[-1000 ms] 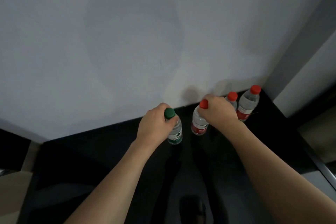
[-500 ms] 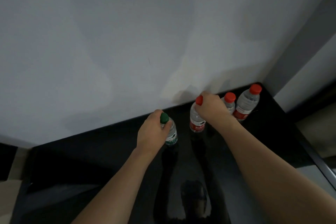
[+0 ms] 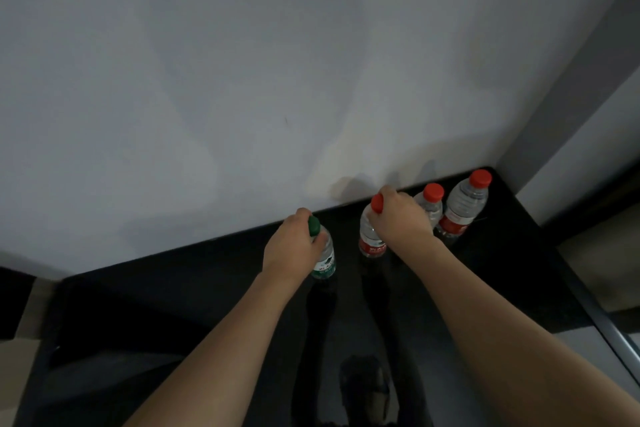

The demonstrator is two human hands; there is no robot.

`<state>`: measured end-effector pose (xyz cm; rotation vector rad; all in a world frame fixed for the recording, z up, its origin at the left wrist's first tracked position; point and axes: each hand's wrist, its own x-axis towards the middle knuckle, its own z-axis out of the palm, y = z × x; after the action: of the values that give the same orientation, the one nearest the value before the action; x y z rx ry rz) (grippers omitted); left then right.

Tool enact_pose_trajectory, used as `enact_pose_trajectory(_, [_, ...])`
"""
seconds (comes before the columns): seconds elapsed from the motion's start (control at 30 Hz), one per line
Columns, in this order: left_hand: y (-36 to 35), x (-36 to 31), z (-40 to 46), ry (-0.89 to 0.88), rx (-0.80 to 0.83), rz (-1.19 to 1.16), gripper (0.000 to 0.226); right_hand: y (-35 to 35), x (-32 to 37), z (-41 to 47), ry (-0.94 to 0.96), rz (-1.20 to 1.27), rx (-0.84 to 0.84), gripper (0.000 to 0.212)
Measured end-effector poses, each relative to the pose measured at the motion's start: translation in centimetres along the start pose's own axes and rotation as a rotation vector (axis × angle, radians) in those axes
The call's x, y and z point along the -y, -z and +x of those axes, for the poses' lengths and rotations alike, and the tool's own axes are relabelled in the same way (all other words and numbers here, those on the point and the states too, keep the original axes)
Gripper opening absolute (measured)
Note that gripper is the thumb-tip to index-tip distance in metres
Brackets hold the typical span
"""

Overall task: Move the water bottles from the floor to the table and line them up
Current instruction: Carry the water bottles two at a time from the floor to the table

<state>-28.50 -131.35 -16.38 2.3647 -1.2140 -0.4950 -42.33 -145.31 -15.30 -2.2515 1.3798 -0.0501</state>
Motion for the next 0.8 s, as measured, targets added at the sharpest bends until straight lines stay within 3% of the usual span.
enact_pose_trajectory(0.2, [1.2, -0.4, -1.0, 0.058, 0.070, 0.084, 0.035, 1.5, 0.9, -2.6, 0.024, 0.056, -0.017, 0.045])
enact_pose_trajectory(0.37, [2.8, 0.9, -3.1, 0.034, -0.062, 0.084, 0.071, 2.1, 3.0, -5.0, 0.211, 0.071, -0.146, 0.060])
enact_pose_trajectory(0.5, [4.7, 3.3, -6.1, 0.016, -0.211, 0.117, 0.065, 1.4, 6.6, -7.1, 0.428, 0.102, -0.107, 0.063])
enact_pose_trajectory(0.8, [11.7, 12.0, -15.6, 0.204, -0.456, 0.172, 0.053, -3.2, 17.4, -13.3, 0.716, 0.057, 0.007, 0.057])
